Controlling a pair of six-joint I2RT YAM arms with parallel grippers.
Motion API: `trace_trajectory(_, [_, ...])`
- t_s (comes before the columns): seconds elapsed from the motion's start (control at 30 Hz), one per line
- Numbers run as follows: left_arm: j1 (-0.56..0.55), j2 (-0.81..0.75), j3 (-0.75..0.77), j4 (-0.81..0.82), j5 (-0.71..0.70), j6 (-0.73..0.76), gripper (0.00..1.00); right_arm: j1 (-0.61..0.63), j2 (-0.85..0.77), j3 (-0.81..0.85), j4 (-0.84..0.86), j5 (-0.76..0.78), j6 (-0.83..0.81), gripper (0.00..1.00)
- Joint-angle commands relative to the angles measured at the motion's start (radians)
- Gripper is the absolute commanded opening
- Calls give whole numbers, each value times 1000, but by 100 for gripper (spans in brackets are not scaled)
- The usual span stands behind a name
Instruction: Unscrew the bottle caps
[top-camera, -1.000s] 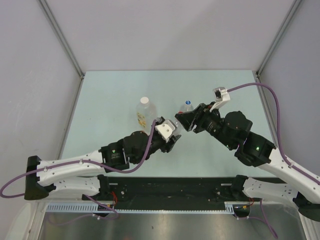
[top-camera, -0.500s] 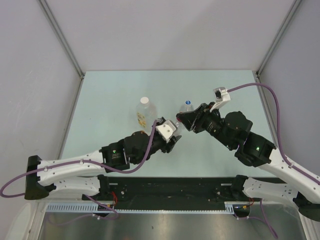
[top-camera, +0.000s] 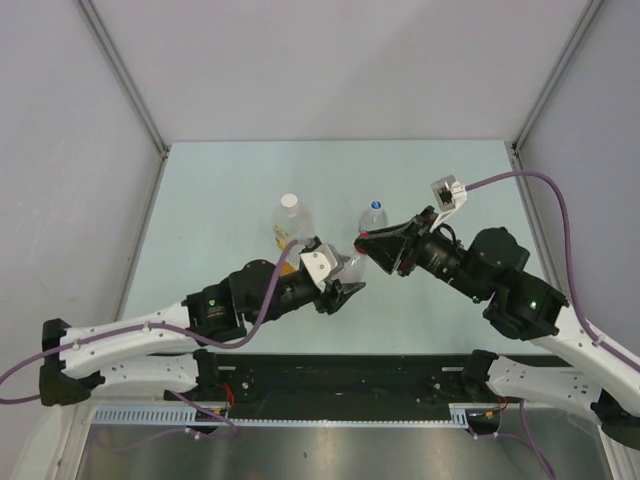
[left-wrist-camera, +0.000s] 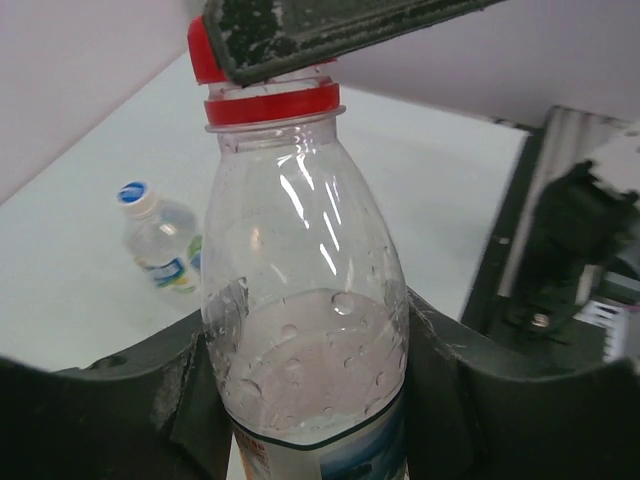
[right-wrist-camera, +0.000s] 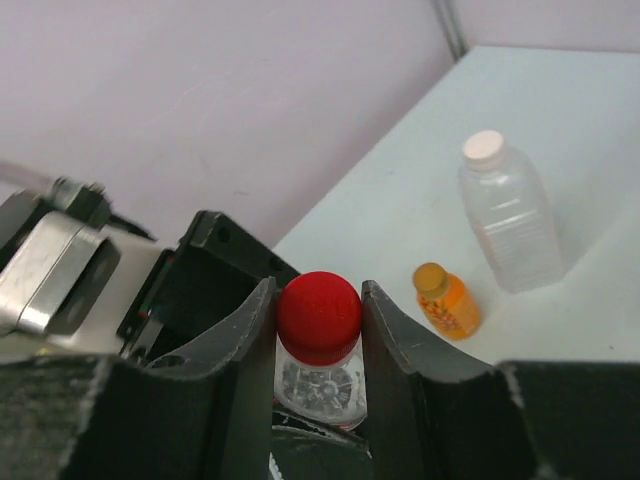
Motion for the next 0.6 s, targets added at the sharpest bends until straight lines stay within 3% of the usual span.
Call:
trace_trajectory(0.0, [12,-40,71,33,531,-48,0,-2,-32,-17,77,-306,-127,0])
trace_trajectory(0.23, [153,-18,143,91,1068,-267,0,-7,-87,-24,140,-650,-200,0])
trace_trajectory(0.37, [179,5,152,223,1234,-375,0,-11,-87,-24,151,-810,-211,0])
trace_trajectory(0.57, [184,40,137,390,1336,-499,0,-10,-95,-24,155,-945,-239,0])
